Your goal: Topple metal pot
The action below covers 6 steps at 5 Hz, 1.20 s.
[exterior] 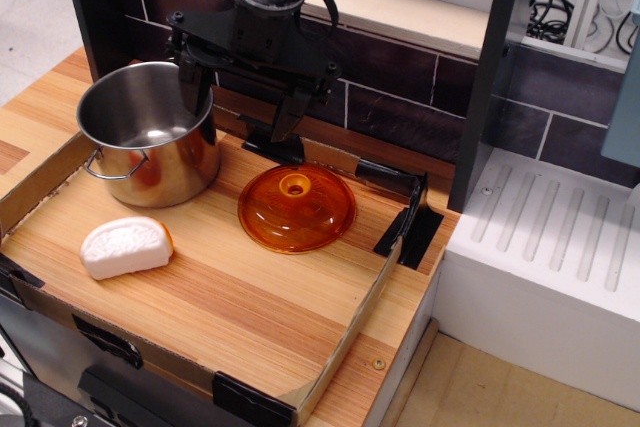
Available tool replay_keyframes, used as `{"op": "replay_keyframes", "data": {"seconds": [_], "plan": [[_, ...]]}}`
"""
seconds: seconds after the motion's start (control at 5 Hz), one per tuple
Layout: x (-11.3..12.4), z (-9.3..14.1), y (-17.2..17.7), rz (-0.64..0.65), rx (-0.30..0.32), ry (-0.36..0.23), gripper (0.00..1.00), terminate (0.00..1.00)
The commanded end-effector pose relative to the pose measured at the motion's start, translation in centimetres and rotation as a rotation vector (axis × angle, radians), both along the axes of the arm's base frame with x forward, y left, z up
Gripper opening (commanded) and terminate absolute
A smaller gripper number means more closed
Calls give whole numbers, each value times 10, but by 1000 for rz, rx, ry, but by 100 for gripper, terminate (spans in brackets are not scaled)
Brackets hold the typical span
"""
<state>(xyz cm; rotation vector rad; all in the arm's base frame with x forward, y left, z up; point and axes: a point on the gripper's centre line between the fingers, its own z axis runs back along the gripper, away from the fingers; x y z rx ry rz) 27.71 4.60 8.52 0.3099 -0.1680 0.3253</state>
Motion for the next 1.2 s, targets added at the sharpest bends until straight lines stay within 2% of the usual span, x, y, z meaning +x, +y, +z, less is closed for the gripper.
{"op": "replay_keyframes", "data": {"seconds": [0.0, 0.2, 0.4, 0.6, 0.8, 1.0], "plan": [[0, 0, 0, 0, 0, 0, 100, 0], [0, 25, 19, -37, -50, 3, 100, 0], [0, 47, 38, -89, -66, -5, 100, 0], [0, 51, 67, -102, -77, -11, 100, 0], [3, 37, 95, -107, -114, 49, 100, 0], [4, 17, 118, -115, -82, 36, 100, 0]]}}
